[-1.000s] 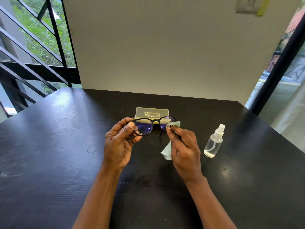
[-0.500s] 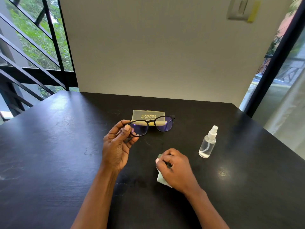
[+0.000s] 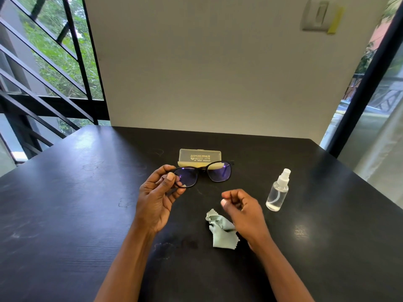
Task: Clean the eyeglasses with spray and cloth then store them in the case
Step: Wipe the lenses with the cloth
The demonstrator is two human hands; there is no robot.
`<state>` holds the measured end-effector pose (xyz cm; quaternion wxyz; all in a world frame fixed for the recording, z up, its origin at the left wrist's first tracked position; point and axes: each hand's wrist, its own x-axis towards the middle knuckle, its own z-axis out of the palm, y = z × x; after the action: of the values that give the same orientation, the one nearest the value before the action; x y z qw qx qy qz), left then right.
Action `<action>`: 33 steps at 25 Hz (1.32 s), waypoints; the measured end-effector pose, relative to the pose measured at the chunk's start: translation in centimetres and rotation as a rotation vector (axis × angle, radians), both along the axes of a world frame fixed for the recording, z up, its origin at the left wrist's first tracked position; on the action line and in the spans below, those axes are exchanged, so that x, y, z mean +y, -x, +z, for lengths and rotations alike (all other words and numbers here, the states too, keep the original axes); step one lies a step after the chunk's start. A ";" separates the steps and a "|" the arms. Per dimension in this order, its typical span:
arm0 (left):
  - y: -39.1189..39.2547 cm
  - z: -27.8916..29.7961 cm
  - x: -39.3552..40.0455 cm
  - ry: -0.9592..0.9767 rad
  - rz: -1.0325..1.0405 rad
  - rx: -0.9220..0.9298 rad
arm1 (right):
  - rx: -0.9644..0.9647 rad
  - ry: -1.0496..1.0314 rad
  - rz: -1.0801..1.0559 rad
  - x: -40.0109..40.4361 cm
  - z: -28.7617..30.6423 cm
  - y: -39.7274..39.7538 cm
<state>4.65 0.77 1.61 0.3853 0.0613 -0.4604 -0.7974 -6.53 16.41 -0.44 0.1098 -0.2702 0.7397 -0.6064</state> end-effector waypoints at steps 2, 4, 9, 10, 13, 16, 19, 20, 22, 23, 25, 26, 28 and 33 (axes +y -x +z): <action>-0.3 0.0 0.1 0.012 -0.024 0.003 | -0.114 0.074 -0.077 0.1 0.5 0.8; -0.5 0.1 0.1 0.014 -0.051 0.012 | -0.371 0.240 -0.121 0.2 1.4 1.9; -1.0 -0.1 -0.1 0.047 -0.127 -0.001 | -0.881 0.474 -0.051 -0.1 3.1 3.5; -1.1 -0.1 -0.2 0.061 -0.146 -0.010 | -0.960 0.540 -0.032 -0.2 3.4 3.5; -1.5 -0.1 -0.4 0.113 -0.210 -0.055 | -1.085 0.663 0.013 -0.3 4.1 3.6; -1.8 -0.3 -0.8 0.121 -0.253 -0.091 | -1.154 0.725 0.046 -0.1 4.6 3.8; -1.8 -0.6 -1.3 0.119 -0.256 -0.125 | -1.195 0.770 0.081 0.3 5.3 3.8; -1.8 -0.5 -1.4 0.115 -0.249 -0.135 | -1.192 0.782 0.090 0.4 5.7 3.8; -1.6 -0.5 -1.5 0.103 -0.220 -0.153 | -1.154 0.802 0.105 0.5 6.7 3.5; -1.4 -0.5 -1.5 0.094 -0.203 -0.160 | -1.116 0.804 0.112 0.5 7.3 3.2; -1.2 -0.4 -1.3 0.072 -0.165 -0.176 | -1.008 0.783 0.132 0.4 8.5 2.7; -1.0 -0.2 -1.1 0.058 -0.143 -0.187 | -0.947 0.769 0.138 0.4 9.0 2.4; -0.6 0.1 -0.7 0.031 -0.070 -0.231 | -0.824 0.746 0.144 0.2 9.7 1.9; -0.3 1.9 1.0 0.198 0.148 -0.358 | -0.408 0.591 0.156 -0.3 10.2 0.4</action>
<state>4.91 1.79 3.52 0.3589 0.1974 -0.5918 -0.6943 -6.89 16.15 9.72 0.2184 -0.2194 0.4725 -0.8252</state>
